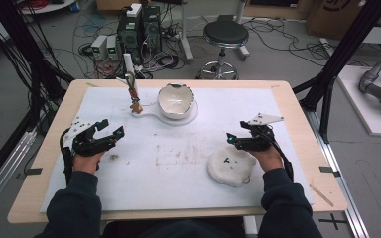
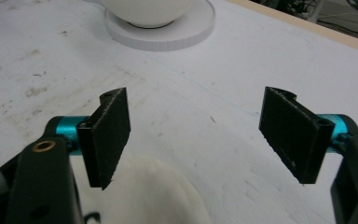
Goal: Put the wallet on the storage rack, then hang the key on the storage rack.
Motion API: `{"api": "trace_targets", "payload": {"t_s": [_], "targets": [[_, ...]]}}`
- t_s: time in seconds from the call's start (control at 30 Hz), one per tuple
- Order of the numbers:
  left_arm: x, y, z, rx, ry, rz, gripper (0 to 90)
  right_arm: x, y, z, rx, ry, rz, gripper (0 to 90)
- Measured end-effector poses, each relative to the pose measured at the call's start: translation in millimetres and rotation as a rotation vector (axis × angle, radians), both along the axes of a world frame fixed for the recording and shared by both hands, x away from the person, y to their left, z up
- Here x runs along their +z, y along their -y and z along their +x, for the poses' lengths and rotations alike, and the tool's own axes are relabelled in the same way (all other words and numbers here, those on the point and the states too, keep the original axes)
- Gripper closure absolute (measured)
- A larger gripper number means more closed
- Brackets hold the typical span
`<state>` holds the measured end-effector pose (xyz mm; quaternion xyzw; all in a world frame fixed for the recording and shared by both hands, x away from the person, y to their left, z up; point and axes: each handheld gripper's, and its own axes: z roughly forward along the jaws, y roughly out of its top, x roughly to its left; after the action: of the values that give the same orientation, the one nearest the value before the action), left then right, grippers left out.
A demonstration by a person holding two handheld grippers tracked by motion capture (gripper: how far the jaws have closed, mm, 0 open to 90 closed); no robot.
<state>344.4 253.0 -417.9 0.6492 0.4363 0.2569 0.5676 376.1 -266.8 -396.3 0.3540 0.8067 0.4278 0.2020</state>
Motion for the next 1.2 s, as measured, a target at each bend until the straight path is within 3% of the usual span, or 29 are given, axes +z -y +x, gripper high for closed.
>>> {"api": "trace_targets", "payload": {"t_s": [0.2,0.43,0.6,0.7,0.73,0.8,0.83,0.87,0.93,0.97,1.03,1.07,1.1,1.13,1.17,1.2], "targets": [[-0.9,4.0,1.8,-0.004,-0.006,0.007,26.2,-1.4,17.7,-5.9,-0.04,-0.005,0.02,24.1],[-1.6,8.0,3.3,-0.018,-0.007,0.015,26.2,-2.0,24.8,-13.2,-0.045,-0.013,0.009,23.8],[-1.1,8.8,3.9,-0.02,-0.007,0.009,26.2,-6.9,30.1,-15.4,-0.044,-0.052,0.015,23.3],[-1.5,10.8,4.7,-0.025,-0.01,0.01,26.2,-11.1,29.0,-15.1,-0.018,-0.092,0.009,23.3],[-1.1,11.2,4.6,-0.029,-0.01,0.016,26.2,-14.5,26.4,-13.6,0.027,-0.135,0.01,23.5],[-0.6,12.1,4.3,-0.033,-0.007,0.02,26.2,-16.1,25.6,-12.6,0.047,-0.157,0.007,23.8],[-0.1,14.0,3.6,-0.034,-0.008,0.023,26.2,-20.7,23.5,-10.4,0.08,-0.208,-0.008,26.3],[-0.1,14.0,3.6,-0.034,-0.008,0.023,26.2,-20.7,23.5,-10.4,0.08,-0.208,-0.008,26.3],[0.6,15.9,2.0,-0.041,-0.008,0.038,26.2,-25.5,23.4,-8.2,0.116,-0.271,-0.025,27.6],[0.9,16.9,0.8,-0.043,-0.006,0.037,26.2,-25.5,23.4,-8.2,0.116,-0.271,-0.025,27.6],[1.5,19.4,-0.9,-0.046,-0.004,0.04,26.2,-27.8,24.2,-7.9,0.126,-0.291,-0.056,27.5],[1.6,20.9,-1.1,-0.051,-0.004,0.043,26.2,-33.0,26.0,-6.2,0.126,-0.321,-0.115,25.2],[1.6,22.8,-1.2,-0.055,-0.005,0.044,26.2,-33.0,26.0,-6.2,0.126,-0.321,-0.115,25.2],[1.2,24.7,-1.2,-0.06,-0.005,0.046,26.2,-37.2,27.3,-4.5,0.118,-0.364,-0.121,23.2],[0.9,27.6,-1.1,-0.073,-0.006,0.056,26.2,-40.9,32.2,-2.0,0.126,-0.382,-0.077,23.4],[0.9,27.6,-1.1,-0.073,-0.006,0.056,26.2,-40.9,32.2,-2.0,0.126,-0.382,-0.077,23.4]]}}
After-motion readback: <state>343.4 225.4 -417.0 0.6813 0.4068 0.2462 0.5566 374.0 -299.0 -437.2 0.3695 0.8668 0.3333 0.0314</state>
